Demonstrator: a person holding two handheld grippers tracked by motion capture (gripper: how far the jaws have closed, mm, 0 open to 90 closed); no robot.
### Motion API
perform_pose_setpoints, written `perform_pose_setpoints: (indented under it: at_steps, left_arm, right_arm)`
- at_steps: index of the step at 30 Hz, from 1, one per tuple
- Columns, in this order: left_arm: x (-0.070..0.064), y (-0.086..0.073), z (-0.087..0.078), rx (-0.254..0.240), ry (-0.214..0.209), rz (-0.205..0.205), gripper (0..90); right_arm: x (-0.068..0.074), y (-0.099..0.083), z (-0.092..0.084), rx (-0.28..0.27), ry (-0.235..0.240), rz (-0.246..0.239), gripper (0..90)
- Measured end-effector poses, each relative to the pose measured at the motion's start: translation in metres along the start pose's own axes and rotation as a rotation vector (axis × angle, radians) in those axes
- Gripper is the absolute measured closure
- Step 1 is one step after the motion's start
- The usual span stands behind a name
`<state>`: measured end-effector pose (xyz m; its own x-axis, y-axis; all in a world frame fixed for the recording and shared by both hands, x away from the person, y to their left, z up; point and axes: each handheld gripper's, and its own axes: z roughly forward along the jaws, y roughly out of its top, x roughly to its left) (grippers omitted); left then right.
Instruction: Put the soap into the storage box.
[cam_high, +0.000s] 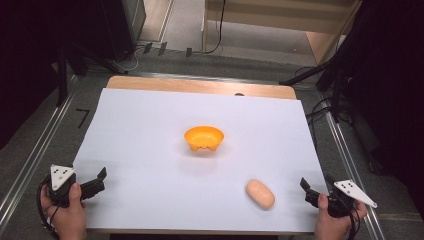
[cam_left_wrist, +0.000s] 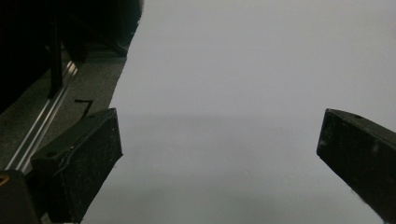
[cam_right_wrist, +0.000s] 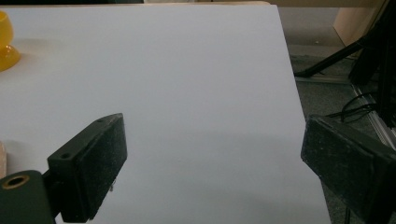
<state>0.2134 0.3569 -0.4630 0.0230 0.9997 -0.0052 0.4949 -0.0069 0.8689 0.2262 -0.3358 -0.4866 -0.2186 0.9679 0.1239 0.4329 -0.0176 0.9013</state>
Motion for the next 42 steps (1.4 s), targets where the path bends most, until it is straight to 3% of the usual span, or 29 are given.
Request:
perform_pose_setpoints:
  at_steps: [5, 7, 16, 21, 25, 28, 38, 42]
  left_arm:
    - [0.000, 0.000, 0.000, -0.001, 0.000, 0.002, 0.4]
    - [0.000, 0.000, 0.000, -0.002, 0.000, 0.001, 0.4]
    - [0.000, 0.000, 0.000, -0.002, -0.002, 0.001, 0.4]
    - [0.000, 0.000, 0.000, 0.001, -0.005, 0.004, 0.4]
    - [0.000, 0.000, 0.000, 0.004, -0.007, 0.008, 0.4]
    - [-0.001, 0.000, 0.000, 0.008, 0.000, 0.016, 0.4]
    - [-0.001, 0.000, 0.000, 0.007, 0.006, 0.014, 0.4]
    - [-0.001, 0.000, 0.001, 0.010, 0.004, 0.017, 0.4]
  right_arm:
    - [0.000, 0.003, 0.000, 0.038, 0.034, -0.014, 13.8]
    - [0.000, 0.006, -0.001, 0.069, 0.023, -0.038, 13.7]
    - [0.010, 0.028, -0.013, 0.189, 0.071, -0.121, 16.9]
    - [0.028, 0.039, -0.012, 0.272, 0.114, -0.199, 17.4]
    - [0.044, 0.048, -0.009, 0.334, 0.177, -0.237, 17.4]
    - [0.057, 0.053, -0.007, 0.379, 0.193, -0.284, 17.3]
    - [0.097, 0.052, 0.006, 0.487, 0.306, -0.363, 16.3]
    - [0.109, 0.050, 0.011, 0.518, 0.323, -0.383, 15.6]
